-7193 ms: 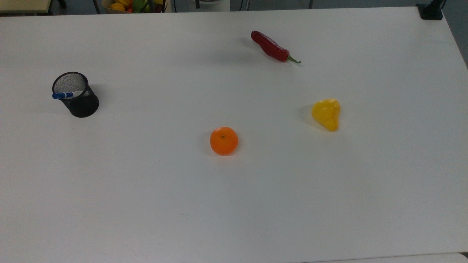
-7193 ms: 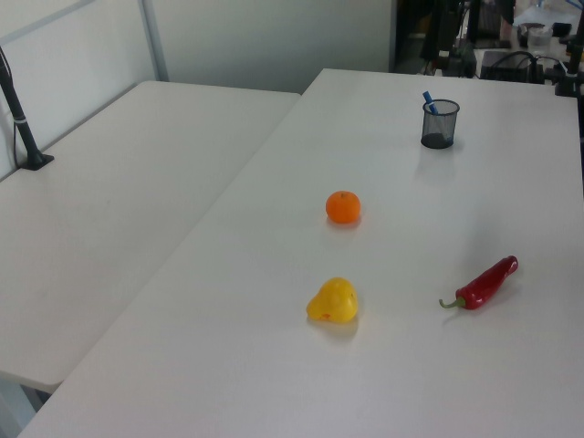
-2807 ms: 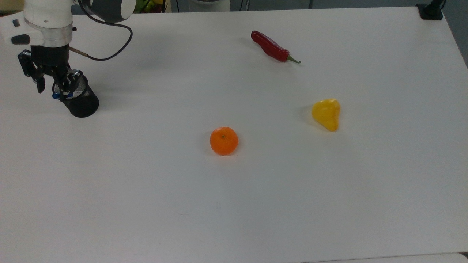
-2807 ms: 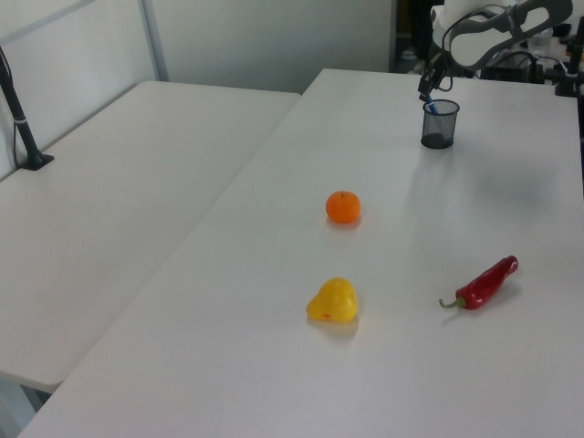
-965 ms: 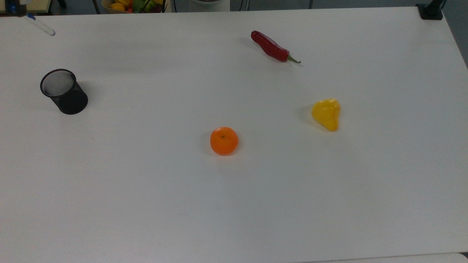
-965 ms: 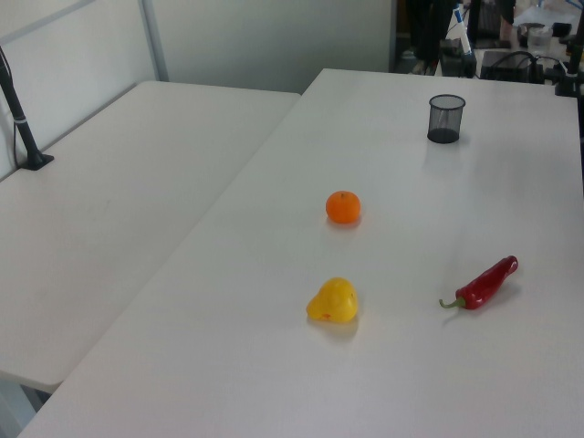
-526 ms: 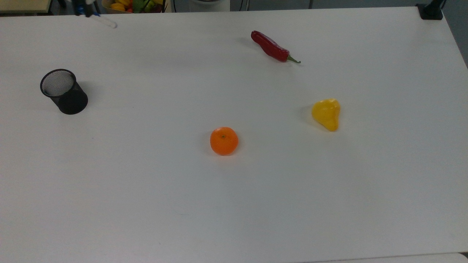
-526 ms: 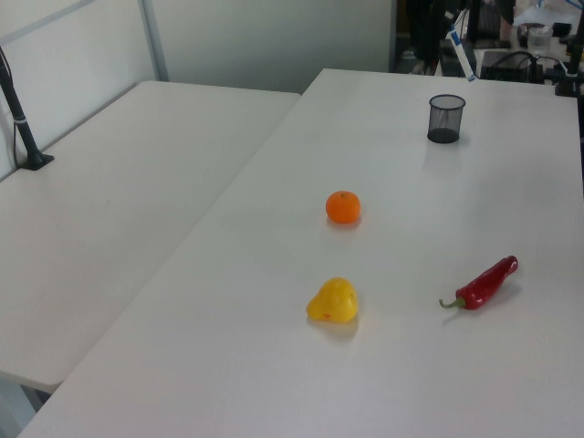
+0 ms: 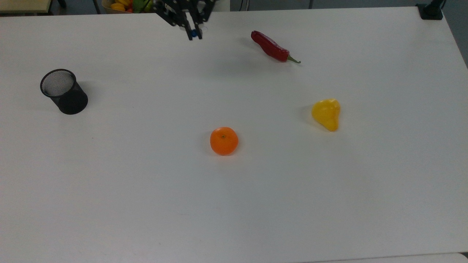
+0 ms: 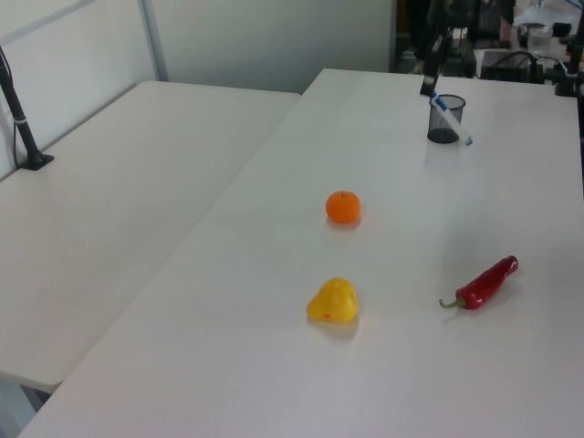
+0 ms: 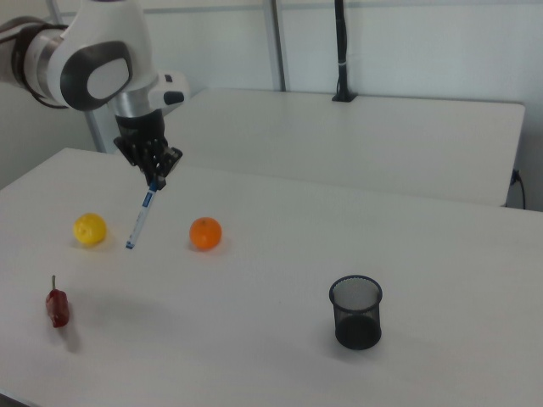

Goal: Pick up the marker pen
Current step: 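Carry the marker beside the orange and lower it to the table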

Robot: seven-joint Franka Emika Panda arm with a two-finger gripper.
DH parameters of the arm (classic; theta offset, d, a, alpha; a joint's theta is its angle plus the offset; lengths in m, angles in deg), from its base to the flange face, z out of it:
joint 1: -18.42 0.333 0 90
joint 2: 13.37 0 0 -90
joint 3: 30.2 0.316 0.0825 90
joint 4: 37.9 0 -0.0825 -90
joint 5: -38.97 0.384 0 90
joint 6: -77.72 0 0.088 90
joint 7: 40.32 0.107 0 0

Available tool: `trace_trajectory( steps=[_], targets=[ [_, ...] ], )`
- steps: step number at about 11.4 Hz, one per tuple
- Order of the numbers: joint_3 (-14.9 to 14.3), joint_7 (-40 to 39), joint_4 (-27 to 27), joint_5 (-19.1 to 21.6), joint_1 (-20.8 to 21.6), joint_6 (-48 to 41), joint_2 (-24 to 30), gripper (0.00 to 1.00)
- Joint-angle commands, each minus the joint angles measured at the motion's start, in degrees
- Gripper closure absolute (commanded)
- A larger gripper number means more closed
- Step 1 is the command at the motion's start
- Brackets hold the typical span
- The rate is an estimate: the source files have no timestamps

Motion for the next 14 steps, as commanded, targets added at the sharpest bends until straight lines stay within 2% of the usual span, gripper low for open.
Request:
trace_trajectory(
  steps=[1, 3, 8, 12, 14],
  targets=[
    [4.11, 1.84, -0.3, -1.43, 0.03, -0.14, -6.18, 1.0],
    [4.56, 1.92, -0.57, -4.15, 1.6, 0.38, -9.43, 0.99],
    [4.65, 4.82, -0.65, -12.15, 2.85, 8.89, -18.58, 0.99],
    [4.65, 4.82, -2.32, -13.04, 2.85, 15.31, -21.66, 0.99],
    [4.65, 4.82, -3.02, -13.04, 2.85, 17.87, -22.46, 0.95]
  ],
)
